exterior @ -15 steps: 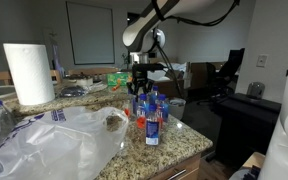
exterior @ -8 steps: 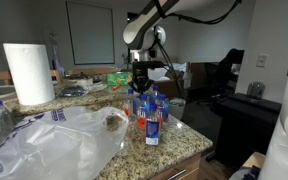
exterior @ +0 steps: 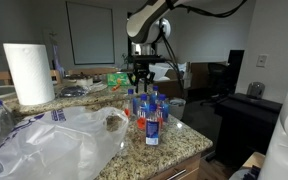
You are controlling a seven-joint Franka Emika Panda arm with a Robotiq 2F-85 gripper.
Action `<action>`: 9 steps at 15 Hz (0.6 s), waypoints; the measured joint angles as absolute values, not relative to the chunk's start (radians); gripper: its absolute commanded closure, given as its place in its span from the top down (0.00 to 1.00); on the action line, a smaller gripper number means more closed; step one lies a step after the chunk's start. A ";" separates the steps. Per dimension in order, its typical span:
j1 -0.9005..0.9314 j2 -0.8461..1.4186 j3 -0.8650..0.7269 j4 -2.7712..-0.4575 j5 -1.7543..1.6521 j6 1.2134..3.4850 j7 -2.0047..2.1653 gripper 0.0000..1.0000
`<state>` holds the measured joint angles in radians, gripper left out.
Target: Put the bottles on the counter in the plastic bag
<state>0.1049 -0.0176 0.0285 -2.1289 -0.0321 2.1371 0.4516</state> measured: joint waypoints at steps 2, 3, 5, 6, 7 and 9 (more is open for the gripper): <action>0.105 -0.043 0.038 -2.160 -0.033 2.151 0.461 0.90; 0.105 -0.051 0.044 -2.175 -0.033 2.160 0.461 0.97; 0.105 -0.059 0.055 -2.205 -0.032 2.179 0.461 1.00; 0.105 -0.060 0.060 -2.217 -0.032 2.190 0.461 0.66; 0.105 -0.060 0.062 -2.228 -0.032 2.204 0.463 0.70; 0.104 -0.059 0.063 -2.246 -0.032 2.229 0.464 0.61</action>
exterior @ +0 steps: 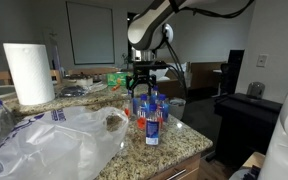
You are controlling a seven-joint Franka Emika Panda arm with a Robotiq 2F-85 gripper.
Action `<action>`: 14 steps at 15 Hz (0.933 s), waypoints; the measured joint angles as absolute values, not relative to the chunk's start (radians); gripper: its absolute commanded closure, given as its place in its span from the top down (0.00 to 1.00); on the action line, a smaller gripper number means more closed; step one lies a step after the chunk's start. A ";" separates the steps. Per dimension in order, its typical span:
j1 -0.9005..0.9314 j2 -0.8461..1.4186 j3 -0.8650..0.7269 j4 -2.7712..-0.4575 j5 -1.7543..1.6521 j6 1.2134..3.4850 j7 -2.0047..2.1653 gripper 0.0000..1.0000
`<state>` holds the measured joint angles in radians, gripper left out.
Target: Put the bottles on the counter in the plastic bag
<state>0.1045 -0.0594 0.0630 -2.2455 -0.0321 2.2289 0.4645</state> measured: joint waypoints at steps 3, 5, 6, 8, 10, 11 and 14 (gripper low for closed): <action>0.103 -0.057 0.063 -2.255 -0.032 2.242 0.465 0.41; 0.103 -0.055 0.065 -2.257 -0.032 2.241 0.464 0.28; 0.104 -0.054 0.065 -2.257 -0.032 2.240 0.464 0.22; 0.104 -0.054 0.067 -2.257 -0.029 2.240 0.461 0.09; 0.104 -0.054 0.067 -2.257 -0.022 2.240 0.454 0.01; 0.104 -0.055 0.067 -2.257 -0.019 2.240 0.450 0.00; 0.104 -0.068 0.066 -2.258 0.000 2.240 0.414 0.00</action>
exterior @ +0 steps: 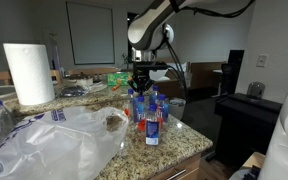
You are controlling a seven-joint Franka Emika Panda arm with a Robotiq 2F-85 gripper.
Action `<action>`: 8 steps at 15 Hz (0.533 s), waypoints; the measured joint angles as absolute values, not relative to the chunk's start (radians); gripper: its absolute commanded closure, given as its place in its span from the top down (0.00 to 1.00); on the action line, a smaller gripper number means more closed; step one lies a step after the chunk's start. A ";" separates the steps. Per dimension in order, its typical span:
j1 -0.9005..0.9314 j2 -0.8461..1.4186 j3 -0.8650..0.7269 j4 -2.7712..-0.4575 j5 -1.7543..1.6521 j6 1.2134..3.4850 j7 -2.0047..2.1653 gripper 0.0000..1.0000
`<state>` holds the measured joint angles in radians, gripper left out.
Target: Put the bottles on the counter in the plastic bag
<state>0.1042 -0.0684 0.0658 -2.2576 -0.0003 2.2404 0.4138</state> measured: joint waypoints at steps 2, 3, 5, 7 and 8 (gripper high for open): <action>0.102 -0.094 0.058 -2.258 0.042 2.241 0.353 0.00; 0.099 -0.110 0.051 -2.259 0.074 2.241 0.311 0.00; 0.092 -0.138 0.033 -2.259 0.129 2.240 0.235 0.26; 0.088 -0.152 0.018 -2.260 0.161 2.240 0.187 0.31; 0.086 -0.154 0.016 -2.261 0.166 2.240 0.178 0.38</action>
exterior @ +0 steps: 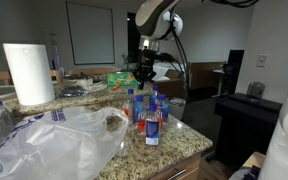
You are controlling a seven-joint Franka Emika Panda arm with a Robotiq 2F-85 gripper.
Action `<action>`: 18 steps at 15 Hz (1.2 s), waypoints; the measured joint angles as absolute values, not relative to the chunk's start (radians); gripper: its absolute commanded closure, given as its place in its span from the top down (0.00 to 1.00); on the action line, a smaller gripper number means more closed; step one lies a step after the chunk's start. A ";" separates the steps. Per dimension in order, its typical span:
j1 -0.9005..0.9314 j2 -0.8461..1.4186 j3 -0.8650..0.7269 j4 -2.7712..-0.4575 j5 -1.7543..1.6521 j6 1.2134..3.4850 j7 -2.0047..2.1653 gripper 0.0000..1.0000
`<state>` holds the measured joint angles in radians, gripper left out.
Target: Put the bottles on the counter in the plastic bag
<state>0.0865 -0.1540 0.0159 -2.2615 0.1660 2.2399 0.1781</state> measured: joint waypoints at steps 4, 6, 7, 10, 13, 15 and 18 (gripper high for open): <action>0.089 -0.151 0.035 -2.288 0.167 2.244 0.175 0.64; 0.094 -0.145 0.052 -2.301 0.166 2.250 0.175 0.75; 0.094 -0.142 0.060 -2.306 0.162 2.257 0.177 0.83; 0.094 -0.124 0.078 -2.313 0.121 2.300 0.211 0.52; 0.092 -0.098 0.082 -2.313 0.066 2.323 0.258 0.49; 0.092 -0.079 0.081 -2.313 0.064 2.325 0.261 0.34; 0.093 -0.059 0.082 -2.306 0.065 2.324 0.261 0.16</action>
